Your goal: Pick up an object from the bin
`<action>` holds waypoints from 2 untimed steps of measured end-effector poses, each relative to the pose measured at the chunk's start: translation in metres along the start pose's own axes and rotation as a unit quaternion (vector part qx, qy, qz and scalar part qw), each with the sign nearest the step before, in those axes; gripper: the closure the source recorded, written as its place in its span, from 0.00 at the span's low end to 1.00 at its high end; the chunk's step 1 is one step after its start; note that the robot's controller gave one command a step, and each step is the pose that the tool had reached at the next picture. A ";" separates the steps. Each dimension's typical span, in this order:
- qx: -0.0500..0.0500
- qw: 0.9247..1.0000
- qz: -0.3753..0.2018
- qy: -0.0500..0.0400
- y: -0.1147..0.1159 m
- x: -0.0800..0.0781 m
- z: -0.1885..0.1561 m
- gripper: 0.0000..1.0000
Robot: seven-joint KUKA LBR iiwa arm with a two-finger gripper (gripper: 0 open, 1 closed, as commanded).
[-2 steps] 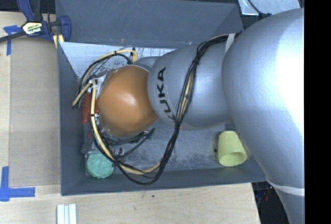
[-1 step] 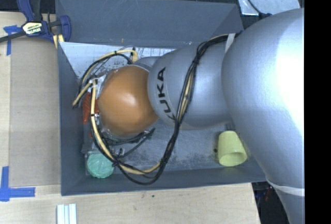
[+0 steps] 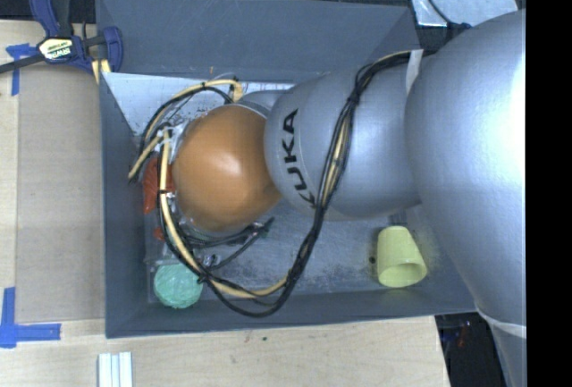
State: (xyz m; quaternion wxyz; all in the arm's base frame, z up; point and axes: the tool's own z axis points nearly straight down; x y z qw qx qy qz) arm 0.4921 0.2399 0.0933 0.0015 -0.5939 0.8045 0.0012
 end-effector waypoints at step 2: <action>0.004 1.000 0.003 -0.005 -0.003 -0.002 -0.037 1.00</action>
Offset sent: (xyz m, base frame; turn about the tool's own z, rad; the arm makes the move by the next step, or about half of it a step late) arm 0.0029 0.0010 0.0419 0.0014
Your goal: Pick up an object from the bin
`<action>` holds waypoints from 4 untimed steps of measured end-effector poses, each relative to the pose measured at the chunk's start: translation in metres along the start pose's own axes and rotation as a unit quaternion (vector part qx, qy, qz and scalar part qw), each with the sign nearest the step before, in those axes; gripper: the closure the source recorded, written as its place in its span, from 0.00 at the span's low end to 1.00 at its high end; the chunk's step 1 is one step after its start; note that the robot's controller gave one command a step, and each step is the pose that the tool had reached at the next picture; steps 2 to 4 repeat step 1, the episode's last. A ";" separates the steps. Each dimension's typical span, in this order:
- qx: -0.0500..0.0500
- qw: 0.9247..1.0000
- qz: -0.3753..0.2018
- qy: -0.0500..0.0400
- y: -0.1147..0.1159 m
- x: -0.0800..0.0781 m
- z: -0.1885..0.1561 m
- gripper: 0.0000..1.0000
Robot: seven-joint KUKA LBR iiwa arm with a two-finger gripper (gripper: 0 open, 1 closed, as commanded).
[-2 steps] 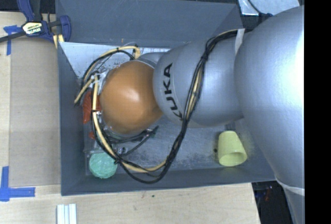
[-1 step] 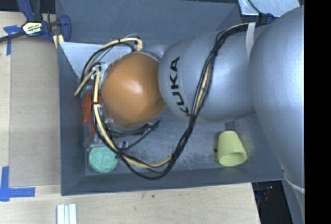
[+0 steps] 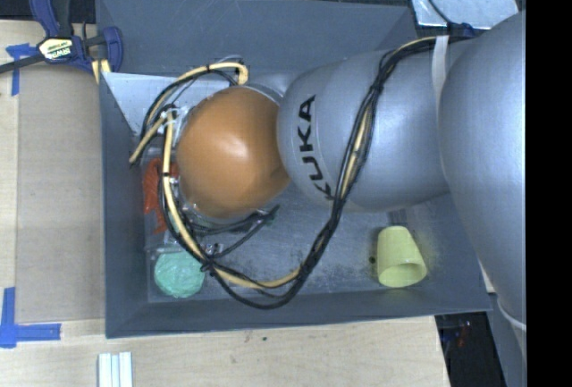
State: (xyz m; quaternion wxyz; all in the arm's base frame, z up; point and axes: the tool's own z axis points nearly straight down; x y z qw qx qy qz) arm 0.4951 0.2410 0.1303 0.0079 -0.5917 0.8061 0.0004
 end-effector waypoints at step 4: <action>-0.002 1.000 0.000 0.001 0.001 0.000 -0.023 1.00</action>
Offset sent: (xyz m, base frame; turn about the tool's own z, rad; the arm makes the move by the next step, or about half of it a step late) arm -0.0011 -0.0002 0.0322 0.0004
